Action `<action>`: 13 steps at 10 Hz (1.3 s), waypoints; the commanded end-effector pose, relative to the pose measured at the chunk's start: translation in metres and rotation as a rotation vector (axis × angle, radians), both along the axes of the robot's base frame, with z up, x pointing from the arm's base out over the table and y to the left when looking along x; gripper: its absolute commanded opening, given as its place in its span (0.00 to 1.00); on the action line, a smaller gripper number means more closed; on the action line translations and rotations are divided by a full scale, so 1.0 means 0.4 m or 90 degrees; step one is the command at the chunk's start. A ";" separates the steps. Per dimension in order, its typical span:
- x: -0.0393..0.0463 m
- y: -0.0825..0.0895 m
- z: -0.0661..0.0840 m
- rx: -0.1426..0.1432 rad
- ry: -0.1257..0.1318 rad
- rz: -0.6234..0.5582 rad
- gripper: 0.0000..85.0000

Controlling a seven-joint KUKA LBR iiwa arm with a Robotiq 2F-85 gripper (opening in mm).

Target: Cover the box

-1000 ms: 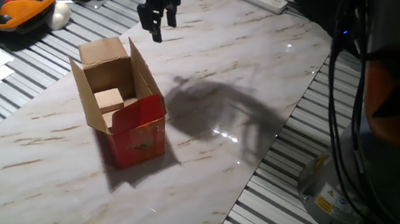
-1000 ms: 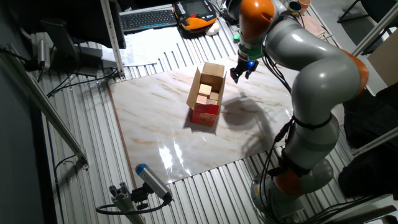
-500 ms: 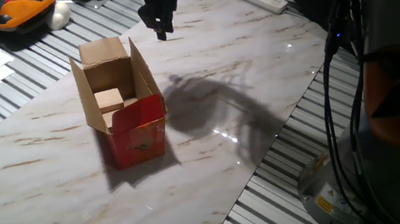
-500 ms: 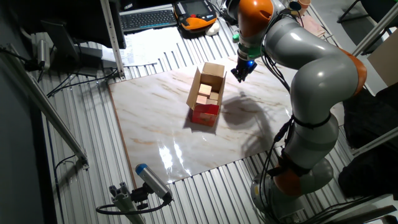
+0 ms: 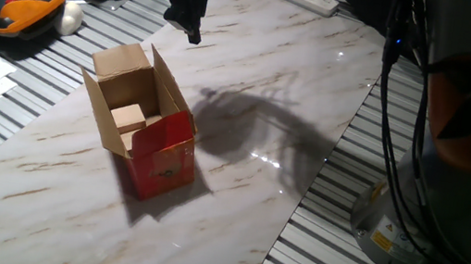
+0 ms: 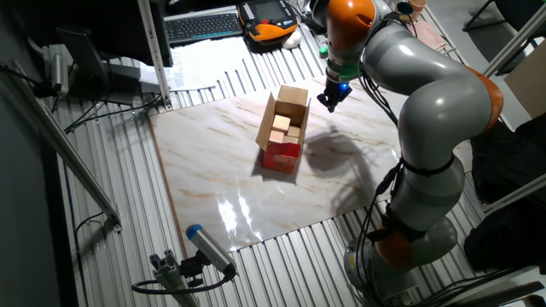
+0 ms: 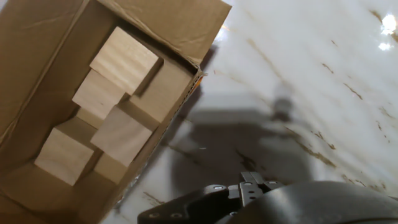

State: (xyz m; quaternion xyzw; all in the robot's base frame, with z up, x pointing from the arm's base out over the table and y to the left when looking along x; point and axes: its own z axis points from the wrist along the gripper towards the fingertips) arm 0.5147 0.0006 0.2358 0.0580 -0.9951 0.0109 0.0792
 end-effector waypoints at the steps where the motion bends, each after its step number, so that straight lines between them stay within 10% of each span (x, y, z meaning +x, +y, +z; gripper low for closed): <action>1: 0.000 0.000 0.000 0.000 0.000 0.002 0.00; 7: 0.000 0.000 0.000 0.004 -0.016 0.000 0.00; 9: 0.000 0.000 0.000 0.053 -0.011 -0.028 0.00; 13: 0.000 0.000 0.000 0.049 -0.027 -0.065 0.00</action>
